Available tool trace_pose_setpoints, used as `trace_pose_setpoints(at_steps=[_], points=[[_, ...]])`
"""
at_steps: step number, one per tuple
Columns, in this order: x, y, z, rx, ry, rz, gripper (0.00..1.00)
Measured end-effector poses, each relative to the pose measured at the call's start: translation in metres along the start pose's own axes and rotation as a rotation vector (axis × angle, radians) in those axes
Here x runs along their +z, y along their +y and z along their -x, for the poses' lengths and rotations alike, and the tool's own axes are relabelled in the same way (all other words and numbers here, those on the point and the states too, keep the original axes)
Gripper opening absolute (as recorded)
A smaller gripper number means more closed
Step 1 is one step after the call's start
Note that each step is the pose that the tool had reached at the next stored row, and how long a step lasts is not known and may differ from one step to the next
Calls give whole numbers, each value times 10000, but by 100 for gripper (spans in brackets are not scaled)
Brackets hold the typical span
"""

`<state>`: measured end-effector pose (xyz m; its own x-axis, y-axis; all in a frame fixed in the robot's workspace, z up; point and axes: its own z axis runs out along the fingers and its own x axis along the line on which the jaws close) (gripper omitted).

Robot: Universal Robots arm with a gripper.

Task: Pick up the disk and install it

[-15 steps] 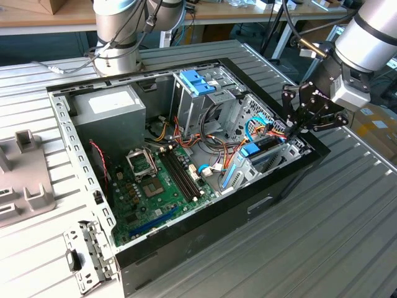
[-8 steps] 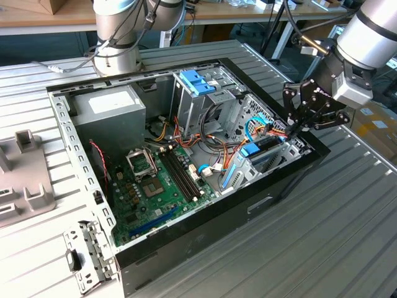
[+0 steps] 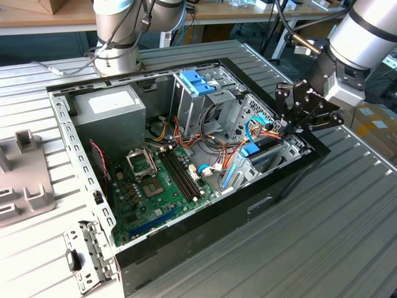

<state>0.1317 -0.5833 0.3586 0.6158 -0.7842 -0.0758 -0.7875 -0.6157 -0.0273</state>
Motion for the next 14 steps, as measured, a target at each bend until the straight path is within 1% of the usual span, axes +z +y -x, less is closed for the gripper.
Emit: trace_pose_setpoints(at_steps=[4,9,13,14], points=[[8,3,63,75,1,-6,17],[19,-17,128,170,4,-14,17],[19,-17,129,174,5,-14,17],[19,-17,129,269,7,-21,17]])
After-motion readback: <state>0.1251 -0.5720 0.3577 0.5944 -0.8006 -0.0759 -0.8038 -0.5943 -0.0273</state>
